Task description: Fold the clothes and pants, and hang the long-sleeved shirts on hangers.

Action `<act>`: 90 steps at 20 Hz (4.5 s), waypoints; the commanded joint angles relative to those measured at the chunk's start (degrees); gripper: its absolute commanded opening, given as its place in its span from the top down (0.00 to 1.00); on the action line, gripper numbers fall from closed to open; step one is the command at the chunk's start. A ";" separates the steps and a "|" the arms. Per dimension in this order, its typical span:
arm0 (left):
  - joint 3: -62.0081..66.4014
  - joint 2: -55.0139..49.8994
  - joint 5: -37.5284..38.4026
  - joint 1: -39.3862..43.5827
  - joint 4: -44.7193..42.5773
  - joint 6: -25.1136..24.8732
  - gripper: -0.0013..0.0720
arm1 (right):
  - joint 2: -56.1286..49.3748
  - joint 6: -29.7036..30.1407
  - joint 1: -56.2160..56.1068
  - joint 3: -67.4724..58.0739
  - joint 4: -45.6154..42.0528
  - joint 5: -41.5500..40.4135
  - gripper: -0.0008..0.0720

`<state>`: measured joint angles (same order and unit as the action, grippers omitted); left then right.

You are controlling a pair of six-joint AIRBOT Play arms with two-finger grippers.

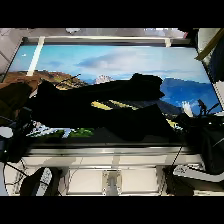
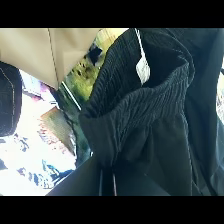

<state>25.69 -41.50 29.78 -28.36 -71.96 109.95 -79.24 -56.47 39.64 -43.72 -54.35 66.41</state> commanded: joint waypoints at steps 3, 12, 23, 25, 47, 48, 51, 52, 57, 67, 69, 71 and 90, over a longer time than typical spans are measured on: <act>0.04 0.07 0.13 -0.04 -0.02 -0.02 0.96 | -7.89 4.92 0.02 -0.66 3.87 3.63 0.38; 0.04 0.07 0.13 -0.04 -0.02 0.02 0.96 | -10.69 10.67 -0.90 -0.72 10.80 8.68 0.60; 6.62 1.75 17.18 -5.33 -13.00 -7.58 0.96 | 2.12 2.71 2.73 -22.10 8.83 18.36 0.98; 6.67 1.75 17.00 -5.33 -13.11 -7.58 0.96 | 5.09 -0.42 5.09 -24.35 5.38 18.78 0.98; 10.93 -7.43 19.12 -5.31 -16.96 -13.38 0.96 | -8.94 -36.15 0.07 -29.83 -2.84 2.95 0.98; 10.93 -7.48 19.12 -5.31 -16.96 -13.31 0.96 | -10.23 -36.35 -1.60 -29.86 -1.49 -2.43 0.98; 10.93 -7.48 19.12 -5.31 -16.92 -13.31 0.96 | -12.87 -36.50 -5.84 -29.88 1.86 -17.20 0.98; 10.93 -7.48 19.15 -5.31 -16.90 -13.22 0.96 | -13.07 -36.50 -7.08 -29.88 1.97 -21.38 0.97; 10.93 -7.45 19.17 -5.31 -15.89 -12.46 0.96 | -11.91 -35.28 -7.10 -31.19 1.36 -22.62 0.18; 10.93 -7.39 19.61 -5.31 -15.85 -12.46 0.96 | -1.40 -18.16 0.02 -16.90 -2.91 1.11 0.26; 10.93 -7.39 19.58 -5.31 -15.85 -12.46 0.96 | -2.54 -14.25 0.02 -9.90 8.70 -3.63 0.27; 10.93 -7.39 19.56 -5.31 -15.85 -12.48 0.96 | -4.66 -8.87 0.02 -5.68 19.12 -7.19 0.27; 10.93 -7.41 19.52 -5.31 -15.82 -12.46 0.96 | -9.73 -7.61 -3.06 -4.83 21.07 -16.57 0.47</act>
<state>36.60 -48.90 49.34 -33.67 -87.79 97.49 -88.90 -63.68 37.91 -48.58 -32.88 53.39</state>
